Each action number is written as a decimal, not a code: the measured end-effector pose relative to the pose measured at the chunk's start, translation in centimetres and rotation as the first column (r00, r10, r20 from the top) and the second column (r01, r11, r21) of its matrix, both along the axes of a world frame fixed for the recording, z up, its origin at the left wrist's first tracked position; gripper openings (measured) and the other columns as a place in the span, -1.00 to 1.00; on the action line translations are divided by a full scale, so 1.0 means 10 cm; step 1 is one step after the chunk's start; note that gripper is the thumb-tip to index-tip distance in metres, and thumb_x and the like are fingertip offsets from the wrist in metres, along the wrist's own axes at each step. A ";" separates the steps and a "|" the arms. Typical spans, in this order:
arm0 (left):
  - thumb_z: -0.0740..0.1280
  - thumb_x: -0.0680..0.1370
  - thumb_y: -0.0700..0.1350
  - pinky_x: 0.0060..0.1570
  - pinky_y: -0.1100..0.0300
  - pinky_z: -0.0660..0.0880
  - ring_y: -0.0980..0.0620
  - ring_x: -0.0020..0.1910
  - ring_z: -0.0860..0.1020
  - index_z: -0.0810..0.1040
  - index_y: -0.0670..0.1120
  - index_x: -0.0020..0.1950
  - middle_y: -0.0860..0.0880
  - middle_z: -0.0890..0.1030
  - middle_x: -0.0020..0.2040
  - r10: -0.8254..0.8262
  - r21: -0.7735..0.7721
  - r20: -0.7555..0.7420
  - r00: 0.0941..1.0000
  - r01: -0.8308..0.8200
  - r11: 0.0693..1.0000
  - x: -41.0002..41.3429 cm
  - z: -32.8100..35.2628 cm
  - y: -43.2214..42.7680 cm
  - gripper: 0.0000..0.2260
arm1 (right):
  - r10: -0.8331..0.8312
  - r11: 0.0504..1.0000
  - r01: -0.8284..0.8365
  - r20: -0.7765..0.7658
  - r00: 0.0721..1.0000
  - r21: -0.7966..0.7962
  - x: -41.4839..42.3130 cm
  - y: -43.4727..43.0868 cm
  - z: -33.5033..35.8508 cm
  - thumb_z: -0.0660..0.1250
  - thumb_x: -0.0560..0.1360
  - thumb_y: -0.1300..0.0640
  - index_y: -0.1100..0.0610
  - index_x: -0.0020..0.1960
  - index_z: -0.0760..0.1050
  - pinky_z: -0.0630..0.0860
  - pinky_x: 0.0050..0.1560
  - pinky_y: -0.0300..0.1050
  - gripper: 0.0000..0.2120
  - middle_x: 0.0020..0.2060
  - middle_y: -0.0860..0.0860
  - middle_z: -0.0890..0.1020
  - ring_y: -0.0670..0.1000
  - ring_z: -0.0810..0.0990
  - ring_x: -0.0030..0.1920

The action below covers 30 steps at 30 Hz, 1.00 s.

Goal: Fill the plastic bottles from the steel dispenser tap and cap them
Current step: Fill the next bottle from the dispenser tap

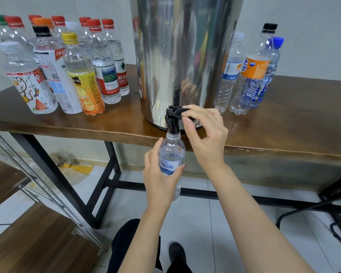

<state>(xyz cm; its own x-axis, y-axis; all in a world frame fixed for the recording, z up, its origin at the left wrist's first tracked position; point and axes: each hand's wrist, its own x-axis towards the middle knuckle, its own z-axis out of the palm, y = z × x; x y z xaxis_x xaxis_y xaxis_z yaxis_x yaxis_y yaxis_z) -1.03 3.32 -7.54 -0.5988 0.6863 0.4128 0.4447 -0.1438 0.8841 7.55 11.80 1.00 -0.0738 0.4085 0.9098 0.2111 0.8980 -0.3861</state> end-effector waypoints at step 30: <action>0.61 0.34 -0.18 0.08 0.58 0.34 0.51 0.20 0.37 0.35 0.04 0.47 0.14 0.41 0.23 -0.022 0.024 -0.004 1.000 0.022 0.999 -0.01 0.01 -0.01 -0.23 | 0.012 1.000 -0.012 -0.001 1.000 -0.003 0.00 -0.01 0.00 0.26 0.61 -0.01 0.16 -0.04 0.67 0.52 -0.03 0.14 -0.70 0.04 -0.13 0.63 0.01 0.55 -0.01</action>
<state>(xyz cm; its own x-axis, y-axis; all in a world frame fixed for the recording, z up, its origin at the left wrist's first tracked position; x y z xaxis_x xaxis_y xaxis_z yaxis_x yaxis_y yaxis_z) -1.16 3.19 -7.48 -0.5821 0.6893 0.4313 0.4444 -0.1745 0.8787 7.53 11.71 1.00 -0.0777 0.4103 0.9086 0.1998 0.8993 -0.3890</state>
